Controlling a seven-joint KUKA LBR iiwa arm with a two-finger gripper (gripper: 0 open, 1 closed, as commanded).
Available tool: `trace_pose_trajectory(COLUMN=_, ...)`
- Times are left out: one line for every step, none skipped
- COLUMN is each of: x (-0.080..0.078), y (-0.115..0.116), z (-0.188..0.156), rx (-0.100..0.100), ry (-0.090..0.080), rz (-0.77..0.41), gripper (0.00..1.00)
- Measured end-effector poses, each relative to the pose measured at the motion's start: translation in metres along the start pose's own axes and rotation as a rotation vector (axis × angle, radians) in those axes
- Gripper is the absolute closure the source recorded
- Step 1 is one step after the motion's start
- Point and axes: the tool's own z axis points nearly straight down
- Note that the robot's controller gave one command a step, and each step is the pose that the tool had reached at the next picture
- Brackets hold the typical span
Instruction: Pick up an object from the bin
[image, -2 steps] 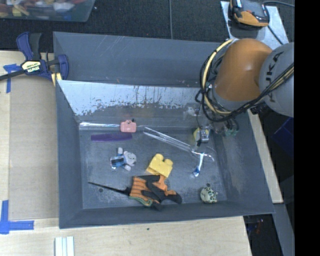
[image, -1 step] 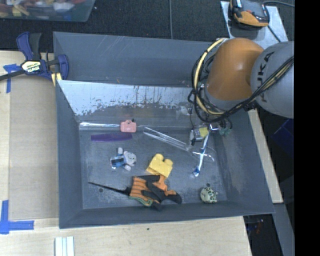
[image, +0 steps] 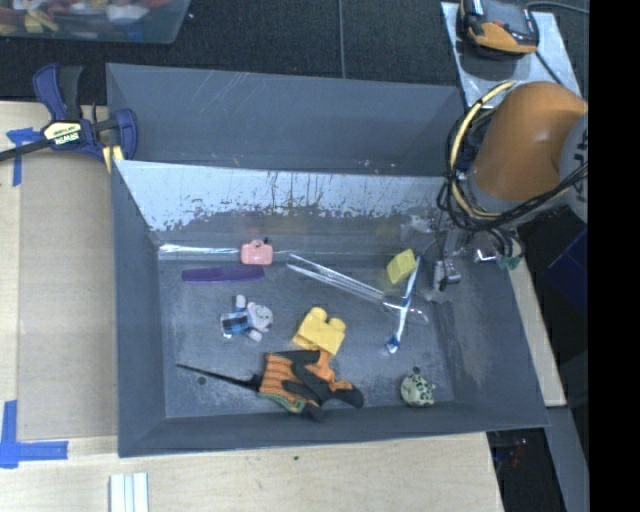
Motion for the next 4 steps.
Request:
trace_pose_trajectory(x=0.002, y=0.101, z=0.051, rx=-0.001, ry=-0.009, rz=-0.23, gripper=0.0)
trace_pose_trajectory(x=0.002, y=-0.013, z=0.055, rx=-0.014, ry=-0.02, rz=-0.371, gripper=1.0)
trace_pose_trajectory(x=0.002, y=-0.013, z=0.055, rx=-0.014, ry=-0.02, rz=-0.371, gripper=1.0)
trace_pose_trajectory(x=-0.002, y=-0.007, z=0.049, rx=-0.022, ry=-0.031, rz=-0.369, gripper=1.0)
